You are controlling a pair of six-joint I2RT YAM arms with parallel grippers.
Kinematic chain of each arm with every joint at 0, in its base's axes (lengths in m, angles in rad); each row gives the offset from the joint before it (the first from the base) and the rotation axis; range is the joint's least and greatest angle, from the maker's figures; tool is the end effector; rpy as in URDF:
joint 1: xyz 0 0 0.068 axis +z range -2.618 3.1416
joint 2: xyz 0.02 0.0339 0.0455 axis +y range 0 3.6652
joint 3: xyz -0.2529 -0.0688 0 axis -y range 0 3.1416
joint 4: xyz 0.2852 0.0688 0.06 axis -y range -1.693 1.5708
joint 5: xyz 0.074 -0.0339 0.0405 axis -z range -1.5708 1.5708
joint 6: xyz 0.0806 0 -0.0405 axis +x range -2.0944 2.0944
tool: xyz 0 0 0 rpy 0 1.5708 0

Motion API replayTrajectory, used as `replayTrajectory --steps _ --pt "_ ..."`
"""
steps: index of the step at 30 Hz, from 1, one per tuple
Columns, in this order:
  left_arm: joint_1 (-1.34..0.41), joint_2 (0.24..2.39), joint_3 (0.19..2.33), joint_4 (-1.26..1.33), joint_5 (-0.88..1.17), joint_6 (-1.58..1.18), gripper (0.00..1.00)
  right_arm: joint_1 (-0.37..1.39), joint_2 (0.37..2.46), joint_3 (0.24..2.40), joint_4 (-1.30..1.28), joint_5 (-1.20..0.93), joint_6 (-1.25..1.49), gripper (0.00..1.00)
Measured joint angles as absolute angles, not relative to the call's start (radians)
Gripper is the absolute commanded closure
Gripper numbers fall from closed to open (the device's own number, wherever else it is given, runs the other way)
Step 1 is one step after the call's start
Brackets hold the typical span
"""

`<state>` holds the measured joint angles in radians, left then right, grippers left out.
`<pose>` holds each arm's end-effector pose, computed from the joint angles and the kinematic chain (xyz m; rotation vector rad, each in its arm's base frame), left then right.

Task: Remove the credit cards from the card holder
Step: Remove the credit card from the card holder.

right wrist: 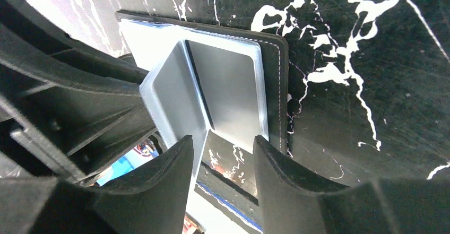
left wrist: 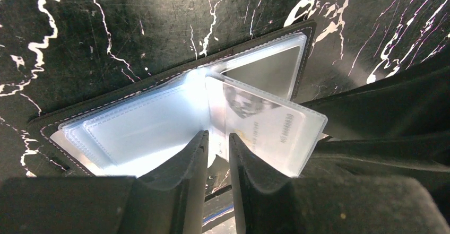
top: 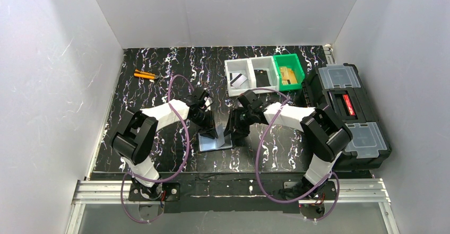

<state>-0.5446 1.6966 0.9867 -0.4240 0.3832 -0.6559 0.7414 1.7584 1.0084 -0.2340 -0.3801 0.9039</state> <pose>0.3009 -0.2175 0.0892 -0.0364 2.8851 -0.8229 0.2742 0.2916 0.0875 0.0661 2.8484 1.0021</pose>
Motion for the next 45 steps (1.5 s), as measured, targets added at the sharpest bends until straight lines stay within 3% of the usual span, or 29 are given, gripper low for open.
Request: replayTrajectory --steps 27,38,45 --pt "-0.540 1.708 0.986 -0.416 0.404 -0.655 0.82 0.702 1.631 0.920 -0.143 -0.320 0.958 0.45" --pt "-0.540 1.708 0.986 -0.415 0.420 -0.658 0.81 0.707 1.711 0.977 -0.194 -0.320 0.910 0.70" --pt "-0.540 1.708 0.997 -0.411 0.448 -0.664 0.81 0.721 1.750 1.018 -0.222 -0.321 0.886 0.78"
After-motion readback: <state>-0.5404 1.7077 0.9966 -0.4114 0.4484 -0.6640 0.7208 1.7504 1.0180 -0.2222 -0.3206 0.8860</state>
